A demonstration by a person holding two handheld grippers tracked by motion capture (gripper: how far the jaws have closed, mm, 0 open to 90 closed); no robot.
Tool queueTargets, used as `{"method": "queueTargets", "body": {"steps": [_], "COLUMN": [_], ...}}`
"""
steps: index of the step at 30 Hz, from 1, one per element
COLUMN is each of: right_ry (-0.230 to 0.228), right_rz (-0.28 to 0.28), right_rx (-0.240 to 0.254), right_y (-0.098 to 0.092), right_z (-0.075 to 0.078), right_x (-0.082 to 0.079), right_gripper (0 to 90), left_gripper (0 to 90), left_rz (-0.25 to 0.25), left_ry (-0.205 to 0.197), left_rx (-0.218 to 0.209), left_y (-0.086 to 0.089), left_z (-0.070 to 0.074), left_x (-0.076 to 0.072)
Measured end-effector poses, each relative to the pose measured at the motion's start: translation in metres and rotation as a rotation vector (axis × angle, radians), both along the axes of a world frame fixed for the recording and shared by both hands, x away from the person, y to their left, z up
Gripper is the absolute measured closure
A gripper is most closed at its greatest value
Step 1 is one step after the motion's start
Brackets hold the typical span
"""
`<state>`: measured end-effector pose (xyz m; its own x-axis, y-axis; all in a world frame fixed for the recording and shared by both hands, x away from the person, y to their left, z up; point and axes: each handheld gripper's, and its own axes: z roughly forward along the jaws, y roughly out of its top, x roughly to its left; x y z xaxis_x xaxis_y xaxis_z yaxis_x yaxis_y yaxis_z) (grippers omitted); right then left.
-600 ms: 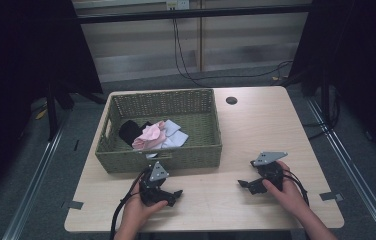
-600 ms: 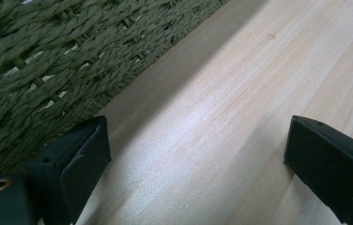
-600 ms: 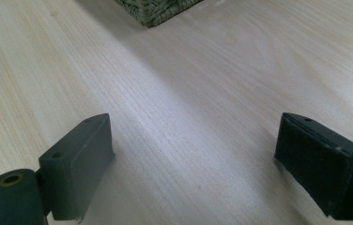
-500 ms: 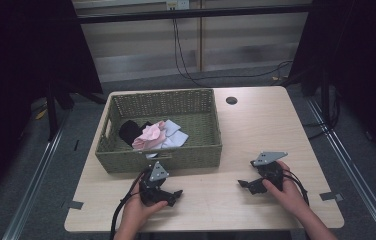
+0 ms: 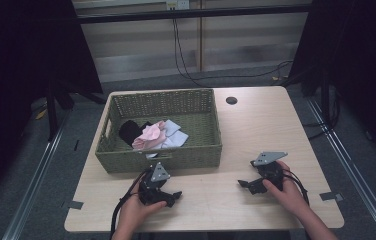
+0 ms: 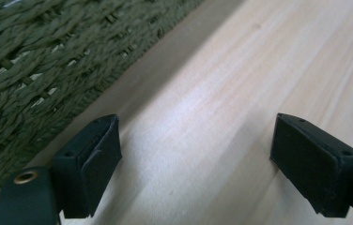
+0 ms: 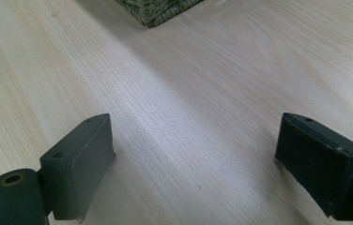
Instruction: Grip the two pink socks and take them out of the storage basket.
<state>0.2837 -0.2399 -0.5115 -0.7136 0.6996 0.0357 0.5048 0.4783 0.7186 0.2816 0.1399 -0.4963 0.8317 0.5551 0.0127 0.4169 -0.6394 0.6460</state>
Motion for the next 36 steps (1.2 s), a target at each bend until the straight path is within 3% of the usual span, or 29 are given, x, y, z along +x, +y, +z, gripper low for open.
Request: {"method": "queueTargets", "body": {"steps": [7,16,20,25,34,36], "right_ry": [0.0,0.0,-0.001,-0.001,0.0,-0.001], "right_rz": [0.001,-0.001,0.001,0.001,0.0,0.001], "right_rx": [0.0,-0.001,0.0,0.0,-0.001,0.0], "right_y": [0.0,0.0,0.0,0.0,0.0,0.0], "right_z": [0.0,0.0,0.0,0.0,0.0,0.0], "right_x": [0.0,0.0,0.0,0.0,0.0,0.0], "right_gripper": [10.8,10.8,10.8,10.8,10.8,10.8], "left_gripper": [18.1,18.8,18.8,19.9,20.5,20.4], "left_rz": [-0.05,-0.078,-0.085,-0.085,-0.087,-0.082], "left_ry": [0.078,0.137,0.141,0.183,0.192,0.197], "left_rx": [0.009,-0.005,-0.013,-0.053,-0.047,-0.062], "left_y": [-0.001,0.002,0.003,0.005,0.007,0.006], "left_z": [0.018,0.033,0.043,0.059,0.082,0.091], "left_x": [0.001,0.006,0.009,0.016,0.027,0.031]}}
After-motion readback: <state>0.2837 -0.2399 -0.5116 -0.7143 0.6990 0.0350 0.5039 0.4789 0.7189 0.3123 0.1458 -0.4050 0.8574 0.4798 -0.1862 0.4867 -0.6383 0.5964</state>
